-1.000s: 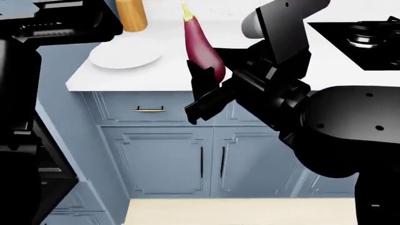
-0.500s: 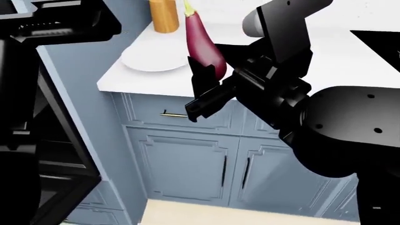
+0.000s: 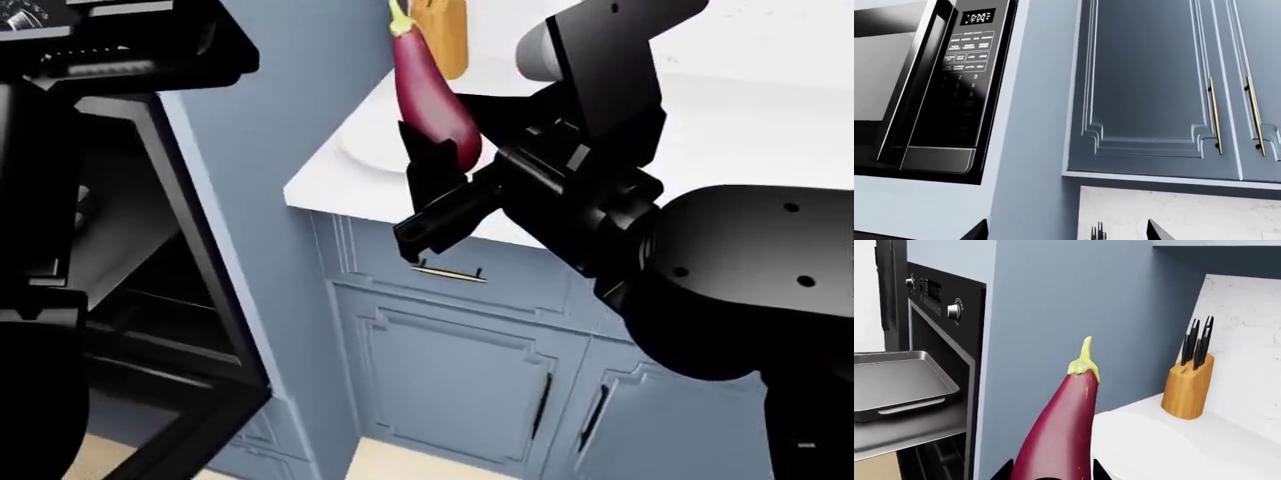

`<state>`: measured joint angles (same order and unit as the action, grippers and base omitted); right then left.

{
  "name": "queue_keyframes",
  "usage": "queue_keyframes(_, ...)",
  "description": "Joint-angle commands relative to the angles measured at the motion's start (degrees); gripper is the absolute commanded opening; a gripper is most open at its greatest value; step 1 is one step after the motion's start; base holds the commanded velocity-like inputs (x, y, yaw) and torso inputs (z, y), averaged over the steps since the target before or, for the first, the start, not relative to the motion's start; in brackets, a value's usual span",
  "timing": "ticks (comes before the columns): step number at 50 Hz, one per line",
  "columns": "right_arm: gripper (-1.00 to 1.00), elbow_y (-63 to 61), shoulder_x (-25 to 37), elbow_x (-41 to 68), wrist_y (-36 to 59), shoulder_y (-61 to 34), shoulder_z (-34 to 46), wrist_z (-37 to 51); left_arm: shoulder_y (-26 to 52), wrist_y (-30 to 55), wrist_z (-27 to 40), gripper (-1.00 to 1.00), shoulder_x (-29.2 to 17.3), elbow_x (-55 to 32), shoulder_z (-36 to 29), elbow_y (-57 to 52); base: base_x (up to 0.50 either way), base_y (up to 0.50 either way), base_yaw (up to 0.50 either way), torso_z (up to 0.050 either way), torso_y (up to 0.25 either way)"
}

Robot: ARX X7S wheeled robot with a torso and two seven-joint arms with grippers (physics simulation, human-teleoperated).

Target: Pick the eggplant from the top rack in the oven and place it on the plate on the counter.

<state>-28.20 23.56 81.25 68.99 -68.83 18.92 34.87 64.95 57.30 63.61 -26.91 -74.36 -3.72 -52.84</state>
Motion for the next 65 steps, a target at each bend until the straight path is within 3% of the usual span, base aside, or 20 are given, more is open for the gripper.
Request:
queue_keyframes(1,-1.0,-0.16,0.2,-0.72,-0.45,0.27,0.23,-0.33,-0.35,-0.44,-0.15,1.0,-0.26,0.29,-0.26,-0.02,0.0,0.0,0.0,0.0,0.0)
queue_keyframes(7,-1.0,0.82,0.07,0.01,-0.4,0.26,0.21,0.9,-0.41,-0.66,0.12,1.0,-0.47,-0.04,-0.2,-0.13,0.0,0.0,0.0,0.0,0.0)
queue_keyframes(37,-1.0,-0.11,0.59,0.27,-0.94,0.15,1.83,0.37,0.12,-1.4,1.01,1.0,-0.81,-0.85,-0.96,-0.21,0.13,-0.47,0.0,0.0,0.0)
queue_keyframes(65,-1.0,-0.66,1.69,-1.19,-1.46,-0.06,3.48,-0.5,0.32,-2.28,0.69,1.0,-0.87,-0.2,-1.92,0.09,0.32,0.08,0.0,0.0,0.0)
